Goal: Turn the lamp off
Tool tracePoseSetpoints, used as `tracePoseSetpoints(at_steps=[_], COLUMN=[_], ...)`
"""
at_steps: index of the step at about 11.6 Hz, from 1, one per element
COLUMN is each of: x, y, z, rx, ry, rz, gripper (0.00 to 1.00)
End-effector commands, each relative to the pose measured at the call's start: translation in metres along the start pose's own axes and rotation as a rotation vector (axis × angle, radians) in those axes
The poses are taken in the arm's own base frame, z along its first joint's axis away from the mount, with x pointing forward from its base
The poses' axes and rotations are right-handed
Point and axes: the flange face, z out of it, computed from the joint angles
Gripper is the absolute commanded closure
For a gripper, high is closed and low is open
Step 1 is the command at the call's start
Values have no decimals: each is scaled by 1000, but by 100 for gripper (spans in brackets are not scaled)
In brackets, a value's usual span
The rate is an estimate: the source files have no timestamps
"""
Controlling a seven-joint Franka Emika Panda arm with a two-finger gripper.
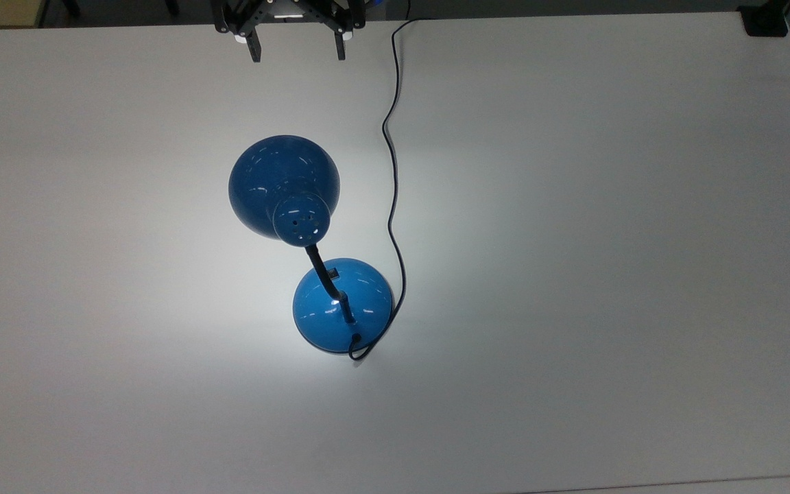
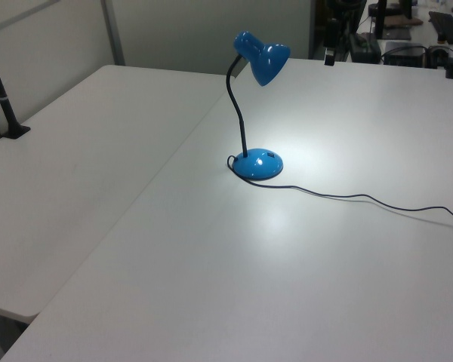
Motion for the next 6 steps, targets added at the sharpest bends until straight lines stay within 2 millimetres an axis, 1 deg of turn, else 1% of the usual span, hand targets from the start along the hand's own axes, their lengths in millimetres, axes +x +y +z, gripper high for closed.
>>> tracePoseSetpoints(at_steps=[1,2,3,4,5,6], x=[-5,-8,-9,-9,-8,-6], y=[6,10,11,11,10,9], z=[26,42,62,79,101,117], rx=[-21,-61,-58,-60,-68,-78], ry=[-68,-118,-150,-138,-102,-54], rz=[-370,-419,-419,-425,-434,-438], gripper=[8,24,42,62,75,82])
